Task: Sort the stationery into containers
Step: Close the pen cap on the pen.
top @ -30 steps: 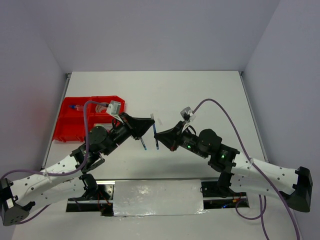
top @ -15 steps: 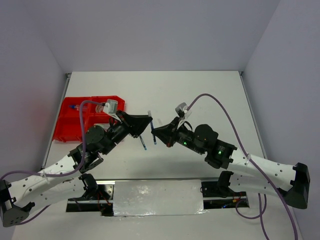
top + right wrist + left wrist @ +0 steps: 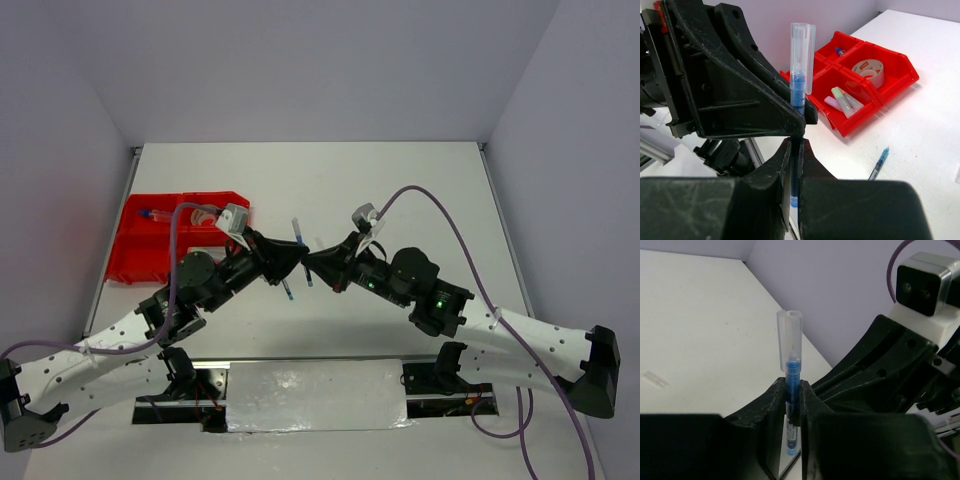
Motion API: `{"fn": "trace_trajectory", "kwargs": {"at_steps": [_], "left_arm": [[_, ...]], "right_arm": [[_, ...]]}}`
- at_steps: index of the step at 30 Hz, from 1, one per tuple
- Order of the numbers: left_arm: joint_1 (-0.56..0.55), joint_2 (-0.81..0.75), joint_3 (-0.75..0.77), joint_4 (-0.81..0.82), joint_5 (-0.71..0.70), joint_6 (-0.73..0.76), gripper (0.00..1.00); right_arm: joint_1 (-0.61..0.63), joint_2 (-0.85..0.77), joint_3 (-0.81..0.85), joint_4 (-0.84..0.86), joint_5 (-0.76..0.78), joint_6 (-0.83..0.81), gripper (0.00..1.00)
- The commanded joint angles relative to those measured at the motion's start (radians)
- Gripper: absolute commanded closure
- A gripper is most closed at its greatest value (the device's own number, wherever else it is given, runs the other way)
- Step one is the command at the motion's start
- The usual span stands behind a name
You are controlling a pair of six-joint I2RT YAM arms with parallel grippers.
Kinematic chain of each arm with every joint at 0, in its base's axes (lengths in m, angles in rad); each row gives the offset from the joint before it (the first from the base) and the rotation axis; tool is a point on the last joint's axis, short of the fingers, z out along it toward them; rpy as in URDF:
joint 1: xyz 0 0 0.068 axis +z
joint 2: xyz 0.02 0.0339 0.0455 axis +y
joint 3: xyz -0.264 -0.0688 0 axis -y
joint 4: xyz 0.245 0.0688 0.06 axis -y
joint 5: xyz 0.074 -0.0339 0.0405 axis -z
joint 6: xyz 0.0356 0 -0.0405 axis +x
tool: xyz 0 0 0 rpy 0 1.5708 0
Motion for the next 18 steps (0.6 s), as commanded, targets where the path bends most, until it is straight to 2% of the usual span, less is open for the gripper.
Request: {"fn": "trace_trajectory", "kwargs": {"at_steps": [1,2,5,9,10,14,18], "left_arm": [[0.0,-0.019,0.035,0.044,0.009,0.044,0.76],[0.0,-0.021,0.032,0.057,0.018,0.05,0.86],[0.0,-0.027,0.025,0.086,0.058,0.082,1.0],[0.0,-0.042,0.027,0.123,0.144,0.152,1.0],[0.0,-0.047,0.028,0.134,0.153,0.168,1.0],[0.0,-0.06,0.044,0.151,0.285,0.231,1.0],[0.0,-0.076,0.045,0.191,0.397,0.255,1.0]], "right_arm": [[0.0,-0.007,0.013,0.088,-0.039,-0.01,1.0],[0.0,-0.007,0.012,0.091,-0.055,-0.01,1.0],[0.0,-0.007,0.006,0.1,-0.102,-0.027,1.0],[-0.001,-0.007,-0.019,0.128,-0.171,-0.045,0.98],[0.0,-0.006,-0.022,0.13,-0.177,-0.047,0.88],[0.0,-0.004,-0.028,0.133,-0.223,-0.057,0.67],[-0.001,-0.001,-0.011,0.146,-0.277,-0.065,0.59]]}}
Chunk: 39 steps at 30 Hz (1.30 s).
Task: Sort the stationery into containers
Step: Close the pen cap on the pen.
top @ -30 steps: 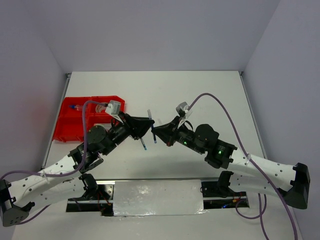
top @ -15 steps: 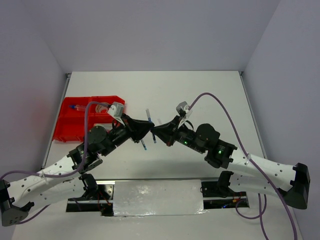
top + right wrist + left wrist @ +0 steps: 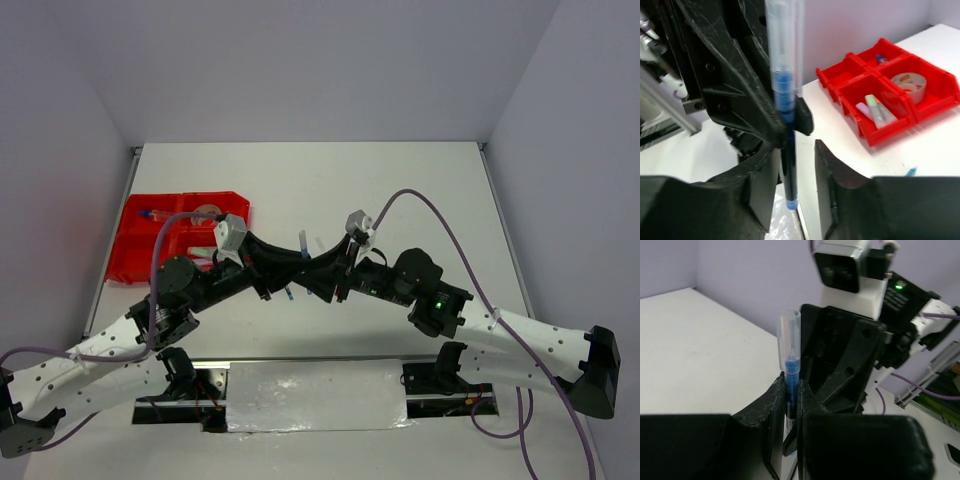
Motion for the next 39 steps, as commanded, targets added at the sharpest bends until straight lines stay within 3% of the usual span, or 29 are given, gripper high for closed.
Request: {"fn": "trace_trajectory", "kwargs": {"at_steps": [1,3,5,9,11,14,15,18,21,26,39], "left_arm": [[-0.001,-0.026,0.047,0.114,0.16,0.054,1.0],[-0.001,-0.023,0.052,0.117,0.175,0.051,1.0],[-0.001,-0.026,0.049,0.117,0.183,0.046,1.0],[-0.001,-0.04,0.026,0.123,0.16,0.04,1.0],[-0.001,-0.045,0.017,0.117,0.129,0.036,0.98],[-0.001,-0.043,0.03,0.077,0.077,0.036,0.74],[-0.001,-0.039,0.039,0.063,0.066,0.039,0.49],[-0.002,-0.016,0.085,0.003,0.043,0.057,0.18],[-0.001,0.007,0.13,-0.035,0.027,0.069,0.05],[-0.001,0.014,0.187,-0.084,-0.046,0.078,0.01],[-0.001,0.034,0.259,-0.138,-0.118,0.08,0.19]], "right_arm": [[0.007,-0.001,0.012,0.064,-0.097,-0.02,0.57],[0.007,0.003,0.031,0.059,-0.102,-0.023,0.58],[0.008,0.005,0.038,0.064,-0.113,-0.027,0.66],[0.008,0.0,0.048,0.075,-0.12,-0.03,0.98],[0.008,-0.004,0.051,0.073,-0.125,-0.033,1.0],[0.007,-0.001,0.046,0.067,-0.123,-0.035,1.0],[0.008,0.0,0.043,0.067,-0.123,-0.035,1.0],[0.008,0.006,0.028,0.075,-0.123,-0.033,1.0],[0.008,0.014,0.023,0.072,-0.116,-0.038,1.0],[0.008,0.02,0.038,0.038,-0.1,-0.055,1.0],[0.007,0.037,0.066,0.01,-0.107,-0.063,1.0]]}}
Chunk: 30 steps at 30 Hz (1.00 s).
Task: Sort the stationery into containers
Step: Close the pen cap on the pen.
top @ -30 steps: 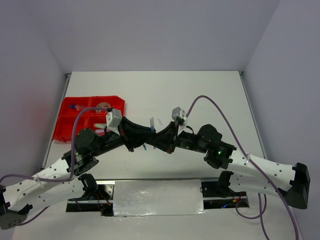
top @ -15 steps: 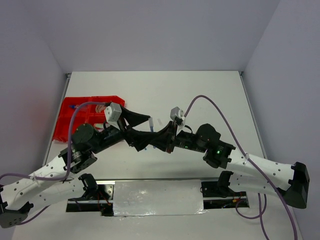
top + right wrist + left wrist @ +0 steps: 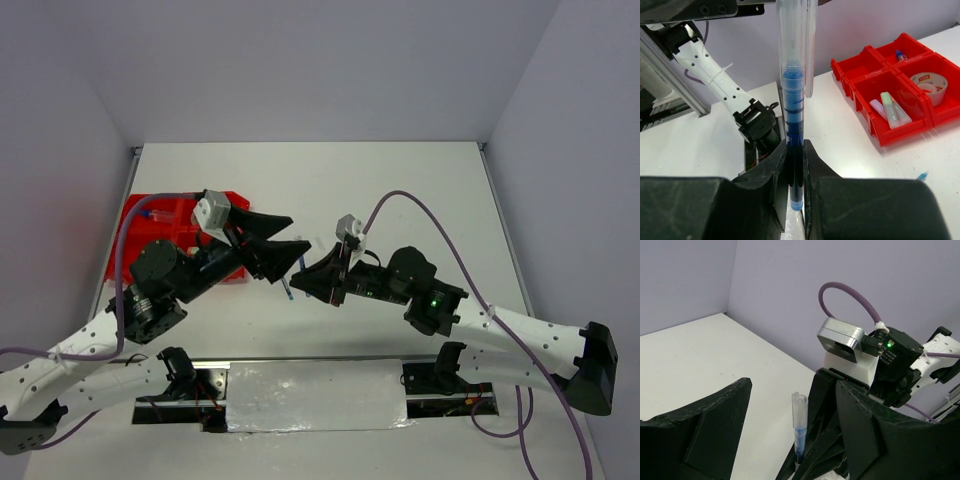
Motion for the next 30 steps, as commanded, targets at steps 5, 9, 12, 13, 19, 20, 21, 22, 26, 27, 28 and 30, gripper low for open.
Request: {"fn": "trace_trajectory", "kwargs": {"at_steps": [5,9,12,13,19,20,21,22,26,27,28,30], "left_arm": [[-0.002,0.018,0.034,0.024,-0.014,0.009,0.33],[-0.002,0.033,0.036,0.034,0.031,0.005,0.46],[-0.002,0.043,0.036,0.028,0.034,-0.003,0.67],[-0.002,0.046,0.034,0.026,0.043,-0.003,0.71],[-0.002,0.064,0.037,0.003,0.062,-0.011,1.0],[-0.002,0.069,0.037,-0.002,0.059,-0.011,1.0],[-0.002,0.07,0.036,-0.006,0.055,-0.012,1.0],[-0.002,0.076,0.031,-0.017,0.052,-0.012,1.0],[-0.002,0.078,-0.009,-0.035,0.054,-0.001,1.0],[-0.002,0.078,-0.022,-0.041,0.049,-0.006,1.0],[-0.002,0.073,-0.056,-0.04,0.055,-0.014,1.0],[-0.003,0.069,-0.12,-0.02,0.077,-0.032,1.0]], "right_arm": [[0.002,0.012,0.073,-0.024,0.044,-0.022,1.0],[0.003,0.017,0.078,-0.032,0.079,-0.016,1.0],[0.0,0.022,0.088,-0.04,0.093,-0.014,1.0],[0.002,0.023,0.091,-0.044,0.095,-0.016,1.0],[0.002,0.032,0.111,-0.051,0.098,-0.014,1.0],[0.002,0.032,0.114,-0.051,0.105,-0.013,1.0],[0.002,0.031,0.12,-0.052,0.11,-0.01,1.0],[0.002,0.031,0.134,-0.058,0.118,-0.01,1.0],[0.0,0.02,0.185,-0.069,0.173,-0.013,1.0],[-0.001,0.009,0.211,-0.07,0.187,-0.014,1.0],[-0.003,0.0,0.237,-0.064,0.197,-0.016,1.0],[-0.004,-0.012,0.261,-0.048,0.199,-0.022,1.0]]}}
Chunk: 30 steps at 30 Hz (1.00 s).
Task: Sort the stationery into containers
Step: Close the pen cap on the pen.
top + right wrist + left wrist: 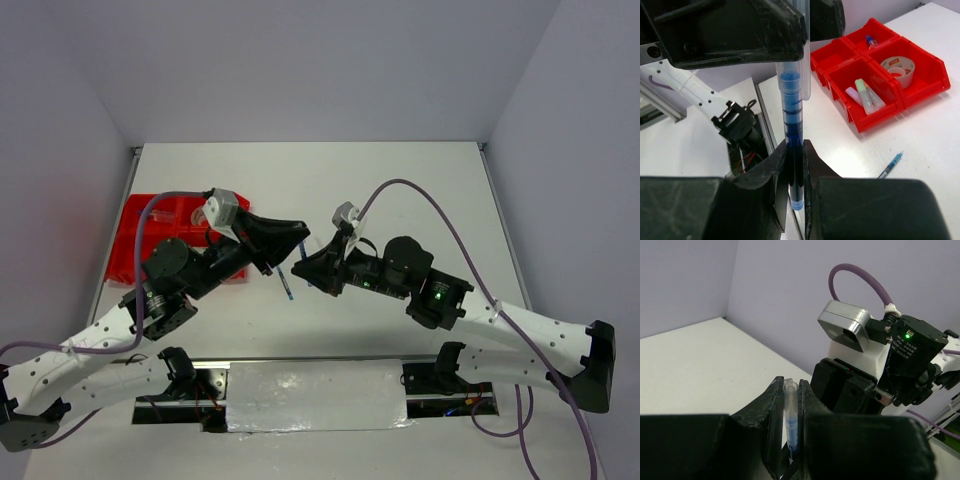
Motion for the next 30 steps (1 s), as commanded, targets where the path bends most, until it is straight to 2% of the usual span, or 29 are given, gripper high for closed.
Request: {"fn": "trace_trajectory", "kwargs": {"at_steps": [1,8,15,17,21,26,30], "left_arm": [[-0.01,0.002,-0.124,-0.053,0.081,-0.029,1.0],[-0.055,-0.026,-0.299,0.045,0.09,-0.107,1.0],[-0.23,0.017,-0.394,0.116,-0.008,-0.131,1.0],[-0.248,0.025,-0.411,0.133,-0.045,-0.148,1.0],[-0.268,0.033,-0.46,0.159,-0.074,-0.167,1.0],[-0.283,0.106,-0.479,0.22,-0.031,-0.185,1.0],[-0.32,0.151,-0.447,0.237,-0.067,-0.181,1.0]], "right_arm": [[-0.004,-0.041,0.147,0.169,0.067,-0.009,1.0],[-0.016,0.0,0.379,0.14,0.068,-0.06,1.0],[-0.036,0.103,0.595,0.076,0.01,-0.086,1.0],[-0.041,0.115,0.631,0.083,0.007,-0.08,1.0],[-0.041,0.105,0.662,0.094,0.02,-0.077,1.0],[-0.046,0.127,0.742,0.055,-0.002,-0.058,1.0],[-0.046,0.132,0.679,0.073,-0.022,-0.087,1.0]]}}
